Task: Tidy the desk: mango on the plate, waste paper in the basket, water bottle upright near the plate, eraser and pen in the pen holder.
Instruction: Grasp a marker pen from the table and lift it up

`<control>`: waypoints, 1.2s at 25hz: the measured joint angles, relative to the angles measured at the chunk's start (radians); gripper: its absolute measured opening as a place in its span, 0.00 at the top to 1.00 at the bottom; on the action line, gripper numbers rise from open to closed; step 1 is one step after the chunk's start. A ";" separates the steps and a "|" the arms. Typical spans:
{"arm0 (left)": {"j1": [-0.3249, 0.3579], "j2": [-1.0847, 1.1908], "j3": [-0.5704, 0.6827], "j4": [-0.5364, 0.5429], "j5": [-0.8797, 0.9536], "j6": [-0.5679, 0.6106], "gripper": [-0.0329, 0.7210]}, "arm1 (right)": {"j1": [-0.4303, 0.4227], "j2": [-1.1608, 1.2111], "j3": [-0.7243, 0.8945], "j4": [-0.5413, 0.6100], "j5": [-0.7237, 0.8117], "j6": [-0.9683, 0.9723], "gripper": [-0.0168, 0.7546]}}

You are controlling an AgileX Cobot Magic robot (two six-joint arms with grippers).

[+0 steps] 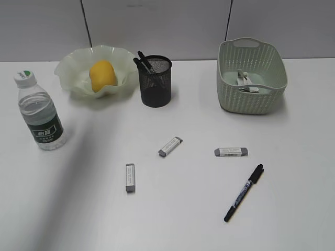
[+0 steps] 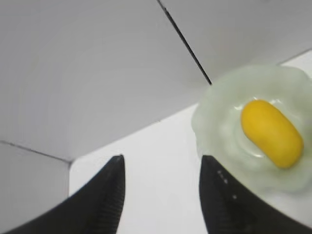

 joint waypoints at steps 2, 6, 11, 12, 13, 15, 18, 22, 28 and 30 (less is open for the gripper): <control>0.028 -0.021 0.000 -0.087 0.081 0.044 0.45 | 0.000 0.000 0.000 0.000 0.000 0.000 0.47; 0.113 -0.060 0.000 -0.300 0.271 0.167 0.43 | 0.000 0.000 0.000 -0.001 0.000 0.000 0.47; 0.278 -0.087 0.000 -0.560 0.407 0.331 0.41 | 0.000 0.000 0.000 -0.001 0.000 0.000 0.47; 0.315 -0.093 0.000 -0.589 0.411 0.341 0.40 | 0.000 0.000 0.000 -0.001 0.000 0.000 0.47; 0.350 -0.102 0.000 -0.620 0.412 0.348 0.40 | 0.000 0.000 0.000 -0.001 0.000 0.000 0.47; 0.404 -0.133 0.010 -0.656 0.411 0.354 0.39 | 0.000 0.000 0.000 -0.001 0.000 0.000 0.47; 0.435 -0.229 0.075 -0.667 0.411 0.356 0.39 | 0.000 0.000 0.000 -0.001 0.000 0.000 0.47; 0.436 -0.401 0.239 -0.681 0.409 0.358 0.39 | 0.000 0.000 0.000 -0.001 0.000 0.000 0.47; 0.436 -0.656 0.485 -0.692 0.384 0.358 0.39 | 0.000 0.000 0.000 -0.001 0.000 0.000 0.47; 0.436 -0.732 0.562 -0.699 0.380 0.358 0.39 | 0.000 0.000 0.000 -0.001 0.000 0.000 0.47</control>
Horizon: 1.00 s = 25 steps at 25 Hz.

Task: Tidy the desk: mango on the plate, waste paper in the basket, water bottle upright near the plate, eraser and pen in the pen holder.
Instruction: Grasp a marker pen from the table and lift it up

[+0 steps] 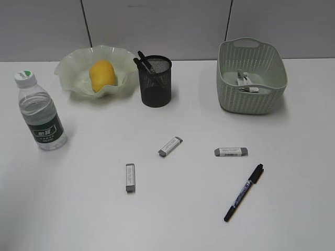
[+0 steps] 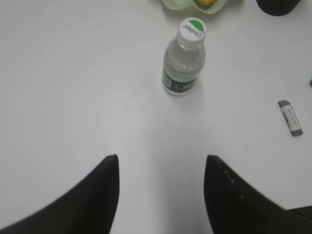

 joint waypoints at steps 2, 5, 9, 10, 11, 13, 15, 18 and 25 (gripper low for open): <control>0.000 -0.106 0.067 -0.014 -0.002 0.000 0.39 | 0.000 0.000 0.000 0.000 0.000 0.000 0.47; 0.000 -0.204 0.158 -0.046 -0.002 0.000 0.39 | 0.000 0.000 0.000 0.000 0.000 0.000 0.47; 0.000 -0.329 0.269 -0.075 -0.002 -0.001 0.39 | 0.000 0.000 0.000 0.000 0.000 0.000 0.47; 0.000 -0.354 0.295 -0.079 -0.002 -0.007 0.39 | 0.000 0.000 0.000 0.000 0.000 0.000 0.47; 0.000 -0.383 0.317 -0.079 -0.001 -0.015 0.39 | 0.000 0.000 0.000 0.000 0.000 0.000 0.47; 0.000 -0.434 0.354 -0.079 0.000 -0.035 0.39 | 0.000 0.000 0.000 0.000 0.000 0.000 0.47; 0.000 -0.477 0.385 -0.079 0.001 -0.050 0.39 | 0.000 0.000 0.000 0.000 0.000 0.000 0.47; 0.000 -0.535 0.417 -0.079 0.001 -0.080 0.39 | 0.000 0.000 0.000 0.000 0.000 0.000 0.47; 0.000 -0.665 0.482 -0.079 -0.022 -0.103 0.39 | 0.000 0.000 0.000 0.000 0.000 0.000 0.47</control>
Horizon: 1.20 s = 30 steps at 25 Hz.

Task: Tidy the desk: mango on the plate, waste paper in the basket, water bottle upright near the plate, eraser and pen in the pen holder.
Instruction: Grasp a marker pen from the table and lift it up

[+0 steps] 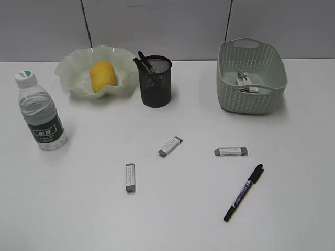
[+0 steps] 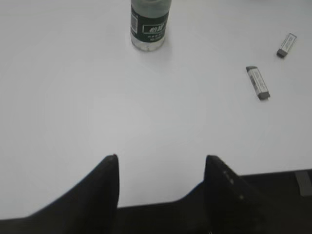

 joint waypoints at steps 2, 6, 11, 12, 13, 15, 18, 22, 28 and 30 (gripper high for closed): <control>0.000 -0.051 0.009 0.005 -0.036 -0.002 0.39 | 0.000 0.000 0.000 0.000 0.000 0.000 0.47; 0.000 -0.145 0.032 0.067 -0.077 -0.033 0.41 | 0.000 0.000 0.000 0.000 0.000 0.000 0.47; 0.000 -0.238 0.035 0.127 -0.085 -0.123 0.42 | 0.000 0.004 -0.001 0.014 -0.001 0.001 0.47; 0.000 -0.238 0.036 0.130 -0.085 -0.131 0.42 | 0.000 0.019 -0.003 0.016 0.001 0.001 0.47; 0.000 -0.238 0.036 0.133 -0.085 -0.136 0.42 | 0.000 0.039 -0.006 0.017 0.007 0.001 0.47; 0.000 -0.239 0.037 0.136 -0.085 -0.142 0.42 | 0.000 0.101 -0.019 0.013 0.021 0.012 0.47; 0.000 -0.239 0.038 0.137 -0.085 -0.142 0.42 | 0.000 0.219 -0.043 0.021 0.031 0.041 0.47; -0.012 -0.239 0.038 0.139 -0.085 -0.142 0.43 | 0.000 0.407 -0.104 0.072 0.041 0.062 0.47; -0.018 -0.239 0.038 0.155 -0.085 -0.142 0.45 | 0.000 0.670 -0.216 0.115 0.074 0.130 0.47; -0.018 -0.239 0.038 0.180 -0.085 -0.142 0.45 | 0.000 0.746 -0.249 0.117 0.078 0.151 0.47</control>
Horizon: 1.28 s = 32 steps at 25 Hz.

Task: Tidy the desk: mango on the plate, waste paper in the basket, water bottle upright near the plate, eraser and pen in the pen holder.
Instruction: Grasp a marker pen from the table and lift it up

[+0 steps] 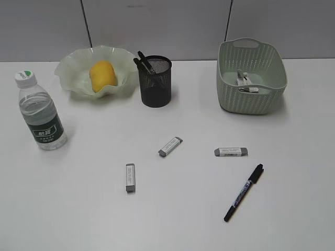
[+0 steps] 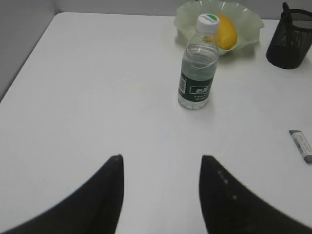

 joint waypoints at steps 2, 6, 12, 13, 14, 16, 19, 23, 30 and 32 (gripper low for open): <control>0.000 0.000 0.000 0.008 0.000 0.000 0.45 | 0.000 0.079 -0.030 0.008 0.008 0.012 0.47; -0.018 0.000 0.000 0.012 -0.001 0.000 0.45 | 0.000 0.214 -0.050 0.083 0.015 0.027 0.47; -0.088 0.000 0.000 0.012 -0.001 0.000 0.45 | 0.029 0.374 -0.052 0.192 -0.019 0.071 0.48; -0.089 0.000 0.000 0.012 -0.001 0.000 0.45 | 0.049 0.396 -0.057 0.190 -0.029 0.092 0.48; -0.089 0.000 0.000 0.012 -0.001 0.000 0.45 | 0.075 0.414 -0.065 0.183 -0.039 0.121 0.48; -0.089 0.000 0.000 0.012 -0.001 0.000 0.45 | 0.136 0.460 -0.086 0.134 -0.055 0.195 0.48; -0.089 0.000 0.000 0.012 -0.001 0.000 0.45 | 0.246 0.542 -0.141 0.028 -0.059 0.328 0.48; -0.089 0.000 0.000 0.012 -0.001 0.000 0.45 | 0.361 0.675 -0.231 -0.080 -0.066 0.483 0.48; -0.113 0.000 0.000 -0.030 -0.002 0.000 0.45 | 0.385 0.853 -0.258 -0.179 -0.208 0.808 0.48; -0.113 0.000 0.000 -0.030 -0.003 0.000 0.45 | 0.385 0.880 -0.259 -0.194 -0.244 0.868 0.48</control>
